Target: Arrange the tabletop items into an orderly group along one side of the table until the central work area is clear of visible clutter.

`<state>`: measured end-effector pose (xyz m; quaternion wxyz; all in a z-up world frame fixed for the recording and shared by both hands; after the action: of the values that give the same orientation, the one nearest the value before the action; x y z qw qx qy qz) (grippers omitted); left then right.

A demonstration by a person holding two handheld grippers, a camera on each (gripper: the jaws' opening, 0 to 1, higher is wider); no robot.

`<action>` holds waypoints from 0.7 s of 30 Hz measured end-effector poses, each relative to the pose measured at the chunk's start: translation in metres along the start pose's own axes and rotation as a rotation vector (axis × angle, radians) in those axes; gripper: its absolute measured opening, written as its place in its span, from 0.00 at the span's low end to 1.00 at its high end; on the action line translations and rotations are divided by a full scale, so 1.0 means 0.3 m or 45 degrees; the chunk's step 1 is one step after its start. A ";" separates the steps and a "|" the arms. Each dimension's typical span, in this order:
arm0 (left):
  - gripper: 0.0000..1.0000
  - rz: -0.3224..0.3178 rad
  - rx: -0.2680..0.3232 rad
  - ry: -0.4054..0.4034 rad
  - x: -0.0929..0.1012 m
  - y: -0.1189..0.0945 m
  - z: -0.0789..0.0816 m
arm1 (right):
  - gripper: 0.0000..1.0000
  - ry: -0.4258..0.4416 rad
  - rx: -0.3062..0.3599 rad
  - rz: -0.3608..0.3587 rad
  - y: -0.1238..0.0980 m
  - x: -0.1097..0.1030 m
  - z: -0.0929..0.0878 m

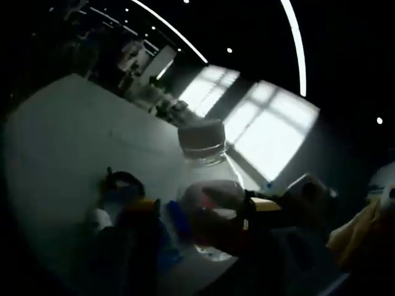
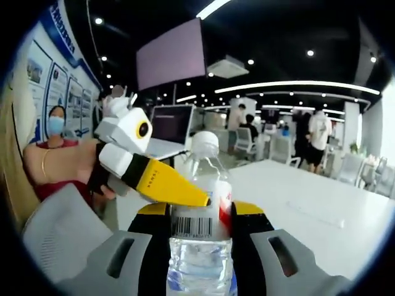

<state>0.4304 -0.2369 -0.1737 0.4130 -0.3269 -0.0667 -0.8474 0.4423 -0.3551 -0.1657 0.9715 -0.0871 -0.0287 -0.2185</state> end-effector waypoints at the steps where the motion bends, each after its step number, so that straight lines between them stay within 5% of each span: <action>1: 0.50 0.001 -0.009 0.003 0.000 0.001 -0.001 | 0.36 -0.001 0.001 0.000 0.001 -0.001 0.000; 12: 0.40 -0.055 -0.047 0.015 0.008 0.005 -0.005 | 0.38 -0.062 -0.025 0.010 0.008 -0.011 -0.013; 21: 0.38 -0.092 -0.103 0.225 0.009 -0.011 0.008 | 0.40 -0.028 -0.040 0.062 0.011 -0.010 -0.016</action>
<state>0.4281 -0.2356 -0.1698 0.3728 -0.2647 -0.0073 -0.8893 0.4412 -0.3516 -0.1712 0.9747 -0.1055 -0.0339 -0.1943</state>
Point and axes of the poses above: the point that each gripper's makers call its tool centre point, and the gripper's own axes: y roughly forward along the fingers, x roughly to its right, z roughly out of its top, the point moved 8 cm from there along -y, roughly backward along the fingers, and after that the axes turned 1 degree about y, right-handed, at the moved point
